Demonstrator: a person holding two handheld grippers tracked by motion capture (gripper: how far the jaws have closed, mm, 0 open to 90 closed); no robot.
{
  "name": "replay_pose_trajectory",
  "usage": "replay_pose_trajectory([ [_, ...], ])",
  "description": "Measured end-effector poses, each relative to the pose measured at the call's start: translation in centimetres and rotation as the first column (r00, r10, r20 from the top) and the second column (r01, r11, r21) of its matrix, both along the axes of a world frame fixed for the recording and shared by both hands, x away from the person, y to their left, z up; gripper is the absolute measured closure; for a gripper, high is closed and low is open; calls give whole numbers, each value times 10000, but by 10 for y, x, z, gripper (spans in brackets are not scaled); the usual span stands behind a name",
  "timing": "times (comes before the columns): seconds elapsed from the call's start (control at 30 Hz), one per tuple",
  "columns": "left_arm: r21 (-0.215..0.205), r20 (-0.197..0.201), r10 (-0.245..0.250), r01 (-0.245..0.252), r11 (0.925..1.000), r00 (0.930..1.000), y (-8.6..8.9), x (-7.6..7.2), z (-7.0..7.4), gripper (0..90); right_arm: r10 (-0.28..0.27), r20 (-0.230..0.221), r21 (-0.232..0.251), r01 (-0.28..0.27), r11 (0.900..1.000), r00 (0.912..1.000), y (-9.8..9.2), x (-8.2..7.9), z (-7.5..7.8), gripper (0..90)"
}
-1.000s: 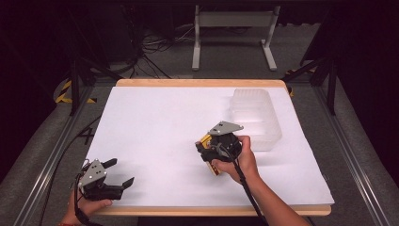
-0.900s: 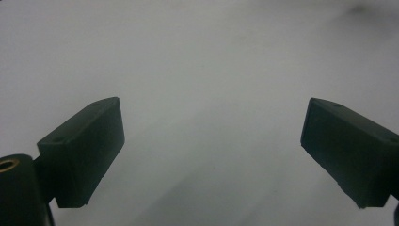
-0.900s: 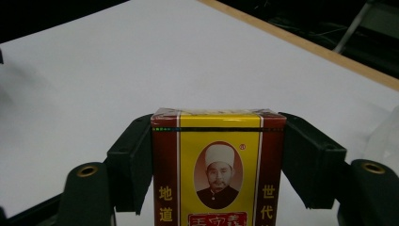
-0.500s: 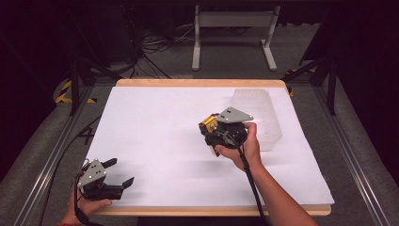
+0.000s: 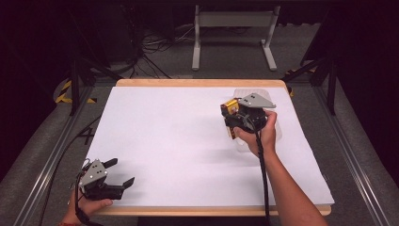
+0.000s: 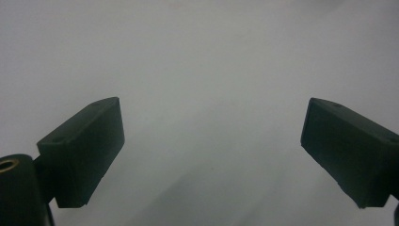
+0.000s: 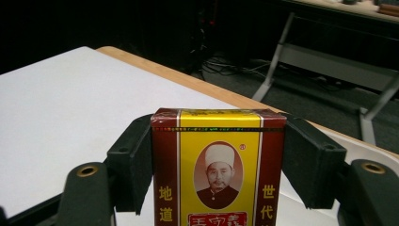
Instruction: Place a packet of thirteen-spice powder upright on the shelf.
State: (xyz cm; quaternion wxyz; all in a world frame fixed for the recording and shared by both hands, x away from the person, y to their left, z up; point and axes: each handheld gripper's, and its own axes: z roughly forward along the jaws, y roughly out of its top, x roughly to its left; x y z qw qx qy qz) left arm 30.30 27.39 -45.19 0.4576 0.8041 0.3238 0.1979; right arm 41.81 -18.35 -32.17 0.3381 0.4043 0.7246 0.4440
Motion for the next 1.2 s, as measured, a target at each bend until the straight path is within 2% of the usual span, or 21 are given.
replay_pose_trajectory([
  [0.2,11,49,-12,12,10000,10000,1,0,0,72,-688,-56,210,689,9974,9976,-22,14,-9,326],
  [0.5,64,61,-64,63,10000,10000,0,-1,0,72,-1236,3,368,1236,9917,9923,-44,20,-18,326],
  [0.67,87,58,-95,94,9999,9999,0,-1,0,71,-1441,-29,534,1441,9881,9896,-54,24,-22,326],
  [0.8,106,85,-118,117,9999,9999,0,-1,0,72,-1551,-157,447,1556,9868,9878,-57,26,-24,325],
  [0.97,94,75,-124,123,9999,9999,0,-1,0,71,-1571,-281,283,1579,9870,9872,-60,22,-26,324],
  [1.2,113,96,-115,114,9999,9999,-1,-2,1,71,-1619,-472,302,1634,9861,9857,-67,18,-29,323],
])
